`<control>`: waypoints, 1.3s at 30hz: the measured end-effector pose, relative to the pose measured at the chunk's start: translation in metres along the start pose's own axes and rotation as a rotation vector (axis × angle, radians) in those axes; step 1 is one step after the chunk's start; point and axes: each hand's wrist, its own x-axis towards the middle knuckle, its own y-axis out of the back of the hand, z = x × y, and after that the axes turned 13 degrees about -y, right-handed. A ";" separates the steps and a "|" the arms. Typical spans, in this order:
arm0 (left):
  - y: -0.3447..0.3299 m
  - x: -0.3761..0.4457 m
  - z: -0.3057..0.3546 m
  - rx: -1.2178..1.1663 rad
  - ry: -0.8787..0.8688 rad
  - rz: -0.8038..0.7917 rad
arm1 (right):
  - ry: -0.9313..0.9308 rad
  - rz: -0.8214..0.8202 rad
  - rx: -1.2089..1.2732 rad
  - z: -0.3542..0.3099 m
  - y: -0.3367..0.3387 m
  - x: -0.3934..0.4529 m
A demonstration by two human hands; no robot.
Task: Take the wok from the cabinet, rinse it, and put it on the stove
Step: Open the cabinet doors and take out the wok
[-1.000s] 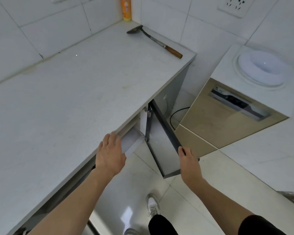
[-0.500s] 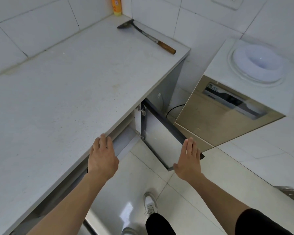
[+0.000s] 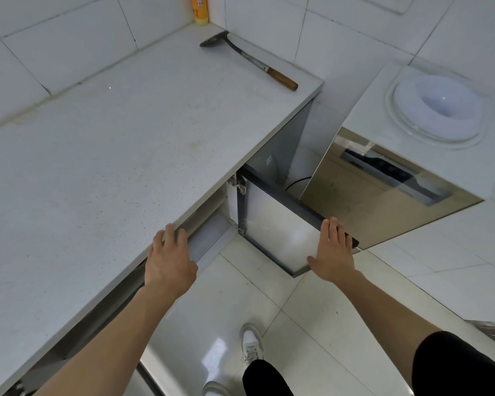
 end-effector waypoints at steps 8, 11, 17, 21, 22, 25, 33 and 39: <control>0.000 -0.002 0.006 -0.084 0.043 -0.001 | -0.001 0.018 0.028 -0.001 0.002 -0.005; 0.006 -0.007 0.011 -0.141 0.087 0.020 | 0.022 0.026 0.048 -0.002 0.008 -0.007; 0.018 -0.042 0.016 -0.218 0.149 0.058 | 0.169 0.097 0.012 -0.032 0.029 -0.026; 0.021 -0.077 0.012 -0.252 0.205 0.082 | 0.313 0.098 0.042 -0.061 0.038 -0.058; 0.019 -0.088 0.011 -0.267 0.226 0.090 | 0.353 0.109 0.066 -0.067 0.039 -0.069; 0.014 -0.124 0.009 -0.332 0.304 0.129 | 0.479 0.156 0.092 -0.077 0.045 -0.108; 0.005 -0.216 0.019 -0.425 0.486 0.164 | 0.819 0.181 -0.006 -0.091 0.048 -0.187; -0.001 -0.251 0.011 -0.434 0.639 0.192 | 0.980 0.094 -0.051 -0.135 0.045 -0.194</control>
